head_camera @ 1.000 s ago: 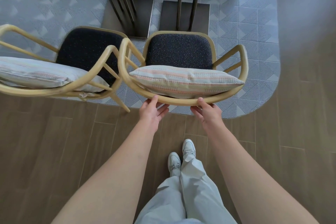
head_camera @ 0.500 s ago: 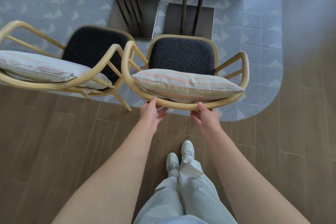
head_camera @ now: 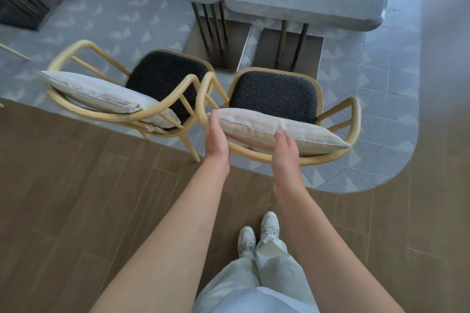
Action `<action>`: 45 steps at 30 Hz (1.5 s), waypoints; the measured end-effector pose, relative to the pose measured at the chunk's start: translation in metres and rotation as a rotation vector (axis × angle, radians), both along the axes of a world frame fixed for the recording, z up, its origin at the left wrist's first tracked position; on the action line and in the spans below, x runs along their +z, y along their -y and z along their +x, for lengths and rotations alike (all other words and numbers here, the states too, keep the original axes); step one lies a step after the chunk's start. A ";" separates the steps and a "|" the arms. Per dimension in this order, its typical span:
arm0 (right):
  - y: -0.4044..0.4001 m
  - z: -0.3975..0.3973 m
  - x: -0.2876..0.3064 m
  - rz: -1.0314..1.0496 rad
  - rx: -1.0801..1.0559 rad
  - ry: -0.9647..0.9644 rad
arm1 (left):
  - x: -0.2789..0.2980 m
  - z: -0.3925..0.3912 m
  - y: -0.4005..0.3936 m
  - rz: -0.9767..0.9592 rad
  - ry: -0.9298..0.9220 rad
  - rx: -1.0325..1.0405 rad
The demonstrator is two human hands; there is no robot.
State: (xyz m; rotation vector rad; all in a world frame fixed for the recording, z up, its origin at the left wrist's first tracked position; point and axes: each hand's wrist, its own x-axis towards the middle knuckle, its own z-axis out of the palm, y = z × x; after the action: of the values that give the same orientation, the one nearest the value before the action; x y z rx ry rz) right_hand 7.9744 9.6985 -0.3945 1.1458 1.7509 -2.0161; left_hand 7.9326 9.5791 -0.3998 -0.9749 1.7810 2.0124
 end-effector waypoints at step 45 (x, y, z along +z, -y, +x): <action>0.396 -0.100 0.157 -0.182 0.227 -0.324 | 0.150 -0.059 0.420 0.098 -0.338 0.018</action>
State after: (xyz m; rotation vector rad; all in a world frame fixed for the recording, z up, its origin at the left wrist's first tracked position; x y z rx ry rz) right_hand 7.8746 9.3028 -0.2372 0.5614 1.6983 -2.2542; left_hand 7.8736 9.1591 -0.2497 -0.6538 1.8140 2.3643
